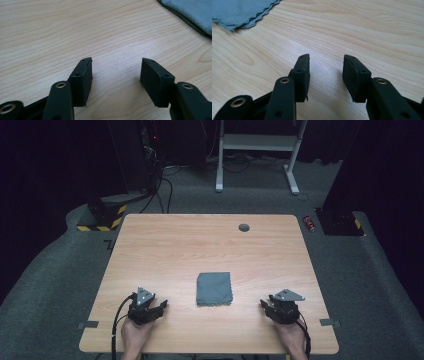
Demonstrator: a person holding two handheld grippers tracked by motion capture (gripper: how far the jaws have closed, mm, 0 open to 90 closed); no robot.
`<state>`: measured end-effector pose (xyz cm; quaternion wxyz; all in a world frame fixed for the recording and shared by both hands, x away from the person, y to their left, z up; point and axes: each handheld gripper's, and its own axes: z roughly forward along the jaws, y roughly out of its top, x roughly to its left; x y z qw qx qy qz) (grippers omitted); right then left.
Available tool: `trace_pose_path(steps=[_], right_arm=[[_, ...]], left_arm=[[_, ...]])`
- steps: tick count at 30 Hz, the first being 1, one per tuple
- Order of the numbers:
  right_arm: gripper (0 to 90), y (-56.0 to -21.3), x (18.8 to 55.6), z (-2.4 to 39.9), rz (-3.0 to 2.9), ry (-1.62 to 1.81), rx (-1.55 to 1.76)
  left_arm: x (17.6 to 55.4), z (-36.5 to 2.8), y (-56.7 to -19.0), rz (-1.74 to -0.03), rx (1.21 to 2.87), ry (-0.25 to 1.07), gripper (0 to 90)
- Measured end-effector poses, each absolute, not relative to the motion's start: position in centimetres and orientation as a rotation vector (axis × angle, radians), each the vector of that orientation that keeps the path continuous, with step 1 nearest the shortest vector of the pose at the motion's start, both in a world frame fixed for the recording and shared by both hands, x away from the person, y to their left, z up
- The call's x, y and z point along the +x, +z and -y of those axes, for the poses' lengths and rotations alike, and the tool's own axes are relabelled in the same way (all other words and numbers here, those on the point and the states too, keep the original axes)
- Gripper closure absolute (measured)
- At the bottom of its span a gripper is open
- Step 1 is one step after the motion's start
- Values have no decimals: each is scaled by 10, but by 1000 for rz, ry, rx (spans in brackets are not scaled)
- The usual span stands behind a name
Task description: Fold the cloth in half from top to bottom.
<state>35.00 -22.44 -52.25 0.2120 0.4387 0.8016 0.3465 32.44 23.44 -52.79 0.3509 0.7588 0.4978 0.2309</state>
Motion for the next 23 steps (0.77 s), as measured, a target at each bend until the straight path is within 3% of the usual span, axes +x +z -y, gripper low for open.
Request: trace_pose_path(steps=[6,23], right_arm=[[472,-523,351,224,-2251,979,1225],[435,-523,352,221,-2251,973,1228]], left_arm=[[325,-234,-528,-1297,1965,595,372],[325,-233,-528,-1296,1971,594,345]])
